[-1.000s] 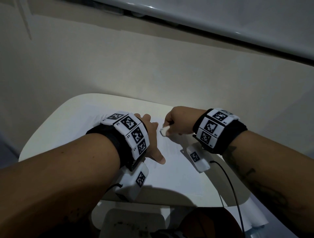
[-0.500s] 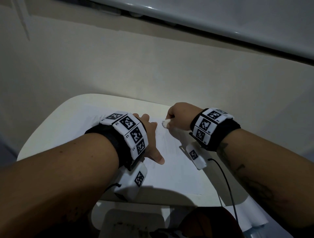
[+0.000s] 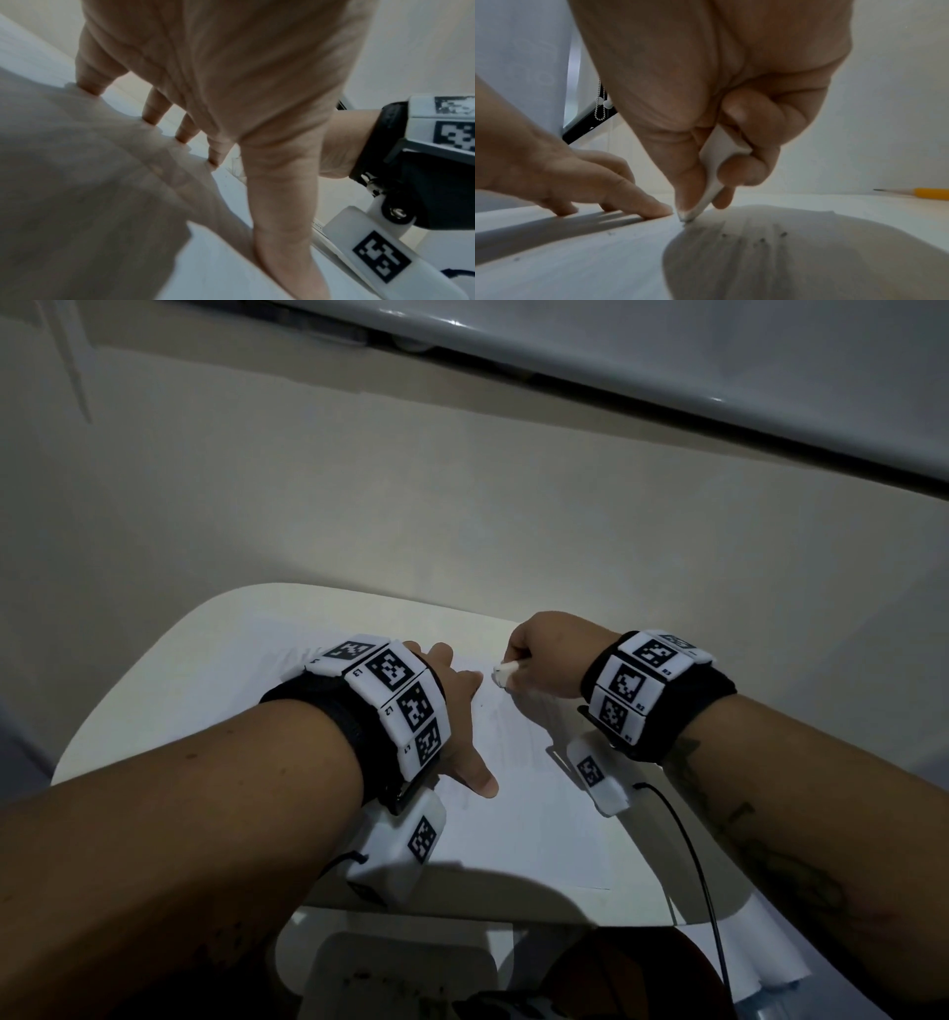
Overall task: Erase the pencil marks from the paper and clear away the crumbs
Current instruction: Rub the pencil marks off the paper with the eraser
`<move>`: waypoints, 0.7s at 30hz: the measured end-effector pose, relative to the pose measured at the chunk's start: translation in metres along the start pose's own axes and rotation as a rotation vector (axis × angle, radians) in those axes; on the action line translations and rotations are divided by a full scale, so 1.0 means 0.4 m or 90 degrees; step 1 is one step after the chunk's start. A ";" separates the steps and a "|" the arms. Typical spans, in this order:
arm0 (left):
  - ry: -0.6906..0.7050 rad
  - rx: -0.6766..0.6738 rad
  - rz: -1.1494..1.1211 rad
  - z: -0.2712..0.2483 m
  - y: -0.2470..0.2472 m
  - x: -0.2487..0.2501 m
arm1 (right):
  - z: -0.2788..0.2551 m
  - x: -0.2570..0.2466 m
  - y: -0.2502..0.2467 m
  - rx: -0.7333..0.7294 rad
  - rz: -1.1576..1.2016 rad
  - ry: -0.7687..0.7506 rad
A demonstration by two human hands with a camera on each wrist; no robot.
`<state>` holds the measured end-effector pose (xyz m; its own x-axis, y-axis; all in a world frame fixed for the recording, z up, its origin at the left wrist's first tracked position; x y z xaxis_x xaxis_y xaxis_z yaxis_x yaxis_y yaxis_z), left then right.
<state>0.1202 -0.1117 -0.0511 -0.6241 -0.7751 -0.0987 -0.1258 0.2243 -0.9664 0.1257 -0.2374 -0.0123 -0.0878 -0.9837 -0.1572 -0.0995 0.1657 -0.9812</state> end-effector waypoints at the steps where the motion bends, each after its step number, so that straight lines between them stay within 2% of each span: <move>1: 0.001 -0.001 -0.001 0.000 -0.001 0.001 | -0.005 -0.001 0.001 -0.016 0.002 -0.007; 5: 0.004 0.008 0.005 0.003 -0.004 0.004 | -0.026 -0.011 0.010 -0.081 -0.013 -0.031; 10: 0.003 0.006 0.006 0.002 0.000 0.004 | -0.016 -0.022 0.003 -0.004 -0.018 -0.027; 16: 0.003 0.001 0.002 -0.003 -0.006 0.010 | -0.063 -0.033 0.027 -0.106 -0.026 -0.059; 21: -0.003 -0.003 -0.002 -0.002 -0.004 0.006 | -0.037 -0.027 0.015 -0.018 -0.022 -0.033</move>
<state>0.1182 -0.1135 -0.0497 -0.6201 -0.7786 -0.0963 -0.1321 0.2246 -0.9655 0.1115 -0.2249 -0.0148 -0.0325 -0.9911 -0.1290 -0.1303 0.1321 -0.9826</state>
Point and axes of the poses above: each hand's wrist, its own z-axis towards the middle knuckle, its own y-axis out of the palm, x = y × z, the point moved 7 cm from there along z, towards the middle knuckle, and after that the axes turned 5 degrees about x, right-handed, at the moved point
